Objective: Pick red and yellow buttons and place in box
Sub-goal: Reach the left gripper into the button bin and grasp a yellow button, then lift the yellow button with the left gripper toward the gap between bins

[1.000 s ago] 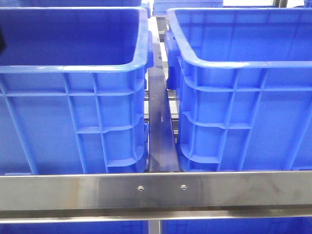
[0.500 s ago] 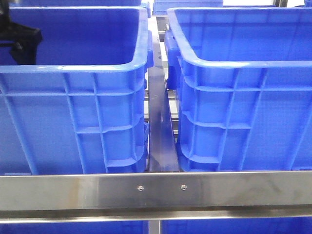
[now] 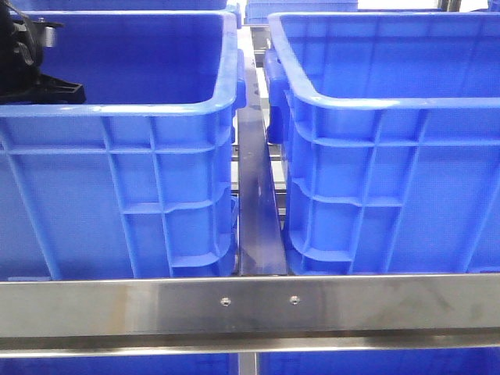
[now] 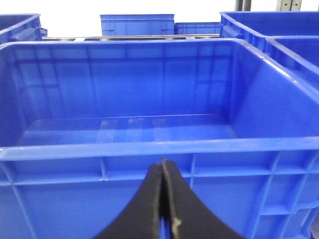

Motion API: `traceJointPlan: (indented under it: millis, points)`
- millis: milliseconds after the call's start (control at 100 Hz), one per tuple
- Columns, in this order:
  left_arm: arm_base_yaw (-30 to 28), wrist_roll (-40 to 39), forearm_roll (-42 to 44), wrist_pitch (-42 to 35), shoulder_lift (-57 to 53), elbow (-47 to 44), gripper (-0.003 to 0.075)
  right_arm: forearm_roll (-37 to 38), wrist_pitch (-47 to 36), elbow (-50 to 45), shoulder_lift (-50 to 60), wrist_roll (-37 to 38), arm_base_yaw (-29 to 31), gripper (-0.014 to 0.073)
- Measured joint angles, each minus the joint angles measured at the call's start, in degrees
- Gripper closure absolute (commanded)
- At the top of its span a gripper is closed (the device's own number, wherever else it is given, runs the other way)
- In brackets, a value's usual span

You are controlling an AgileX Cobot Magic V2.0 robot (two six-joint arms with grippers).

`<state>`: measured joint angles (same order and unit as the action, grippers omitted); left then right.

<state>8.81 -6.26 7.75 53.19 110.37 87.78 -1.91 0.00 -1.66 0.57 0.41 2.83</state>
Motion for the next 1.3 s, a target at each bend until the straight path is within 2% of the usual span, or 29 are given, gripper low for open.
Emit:
traceJointPlan:
  millis: [50, 130, 480, 570, 850, 1070, 1170, 1300]
  points:
    - [0.0, 0.0, 0.0, -0.02, 0.0, 0.0, 0.0522, 0.0, 0.0, 0.0, 0.0, 0.0, 0.0, 0.0655]
    - [0.0, 0.0, 0.0, -0.11, 0.0, 0.0, 0.0563, 0.0, 0.0, 0.0, 0.0, 0.0, 0.0, 0.0655]
    - [0.21, 1.19, -2.26, -0.78, -2.5, 0.0, 0.0567, 0.0, 0.0, 0.0, 0.0, 0.0, 0.0, 0.0655]
    - [0.44, 6.26, -6.12, -0.78, -5.36, 0.0, 0.0567, 0.0, 0.0, 0.0, 0.0, 0.0, 0.0, 0.0655]
    - [4.76, 28.76, -24.14, -0.66, -12.71, 0.0, 0.0568, 0.0, 0.0, 0.0, 0.0, 0.0, 0.0, 0.0655]
    - [9.1, 46.86, -40.07, 3.85, -13.7, 0.0, 0.0568, 0.0, 0.0, 0.0, 0.0, 0.0, 0.0, 0.0655]
    - [11.15, 51.86, -44.14, 5.48, -13.7, 0.0, 0.0568, 0.0, 0.0, 0.0, 0.0, 0.0, 0.0, 0.0655]
    - [14.5, 55.27, -45.39, 7.0, -13.7, 0.0, 0.057, 0.0, 0.0, 0.0, 0.0, 0.0, 0.0, 0.0655]
